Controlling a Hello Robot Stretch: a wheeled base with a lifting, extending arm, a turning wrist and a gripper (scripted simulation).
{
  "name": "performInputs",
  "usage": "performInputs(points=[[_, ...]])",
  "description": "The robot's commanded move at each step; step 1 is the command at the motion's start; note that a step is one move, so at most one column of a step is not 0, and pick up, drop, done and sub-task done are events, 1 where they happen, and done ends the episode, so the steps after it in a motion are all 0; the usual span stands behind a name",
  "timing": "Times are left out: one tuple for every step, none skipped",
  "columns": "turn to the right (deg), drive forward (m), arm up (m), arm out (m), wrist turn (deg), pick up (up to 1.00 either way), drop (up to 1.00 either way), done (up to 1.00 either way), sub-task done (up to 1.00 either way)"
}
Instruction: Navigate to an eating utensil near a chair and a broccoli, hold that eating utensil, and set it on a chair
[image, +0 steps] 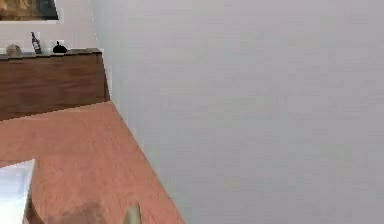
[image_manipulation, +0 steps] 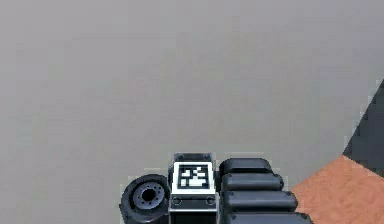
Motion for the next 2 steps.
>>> performInputs(points=[[-21.0, 0.0, 0.0, 0.0, 0.0, 0.0, 0.0, 0.0, 0.0], [-45.0, 0.0, 0.0, 0.0, 0.0, 0.0, 0.0, 0.0, 0.0]])
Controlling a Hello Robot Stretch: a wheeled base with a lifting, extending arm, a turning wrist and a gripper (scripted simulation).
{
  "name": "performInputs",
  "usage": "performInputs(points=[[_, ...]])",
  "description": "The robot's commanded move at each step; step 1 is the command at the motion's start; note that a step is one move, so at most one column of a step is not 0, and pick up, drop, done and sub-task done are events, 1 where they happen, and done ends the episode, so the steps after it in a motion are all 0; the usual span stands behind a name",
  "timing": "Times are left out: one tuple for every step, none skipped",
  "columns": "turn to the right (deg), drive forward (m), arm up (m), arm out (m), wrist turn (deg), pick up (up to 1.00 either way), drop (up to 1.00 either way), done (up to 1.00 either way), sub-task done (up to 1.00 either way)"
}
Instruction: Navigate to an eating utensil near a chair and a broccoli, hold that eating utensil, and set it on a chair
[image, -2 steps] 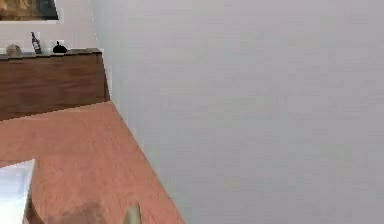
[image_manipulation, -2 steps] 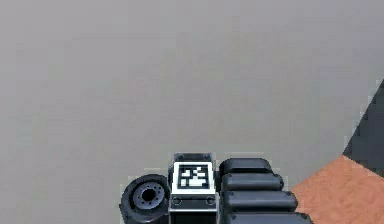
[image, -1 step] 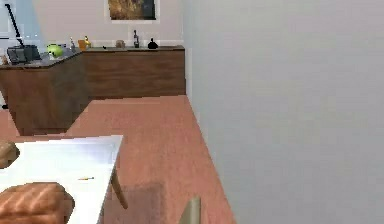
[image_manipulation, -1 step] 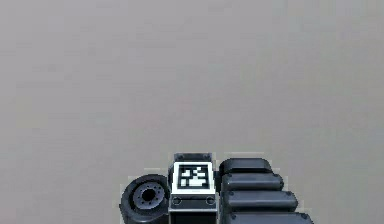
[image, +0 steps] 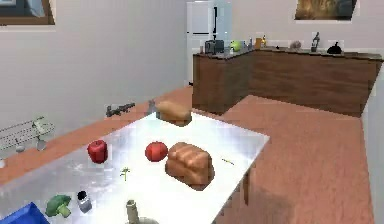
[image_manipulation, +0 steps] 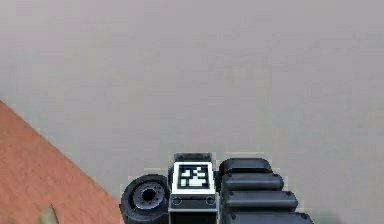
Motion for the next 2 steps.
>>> performInputs(points=[[45.0, 0.0, 0.0, 0.0, 0.0, 0.0, 0.0, 0.0, 0.0], [45.0, 0.0, 0.0, 0.0, 0.0, 0.0, 0.0, 0.0, 0.0]])
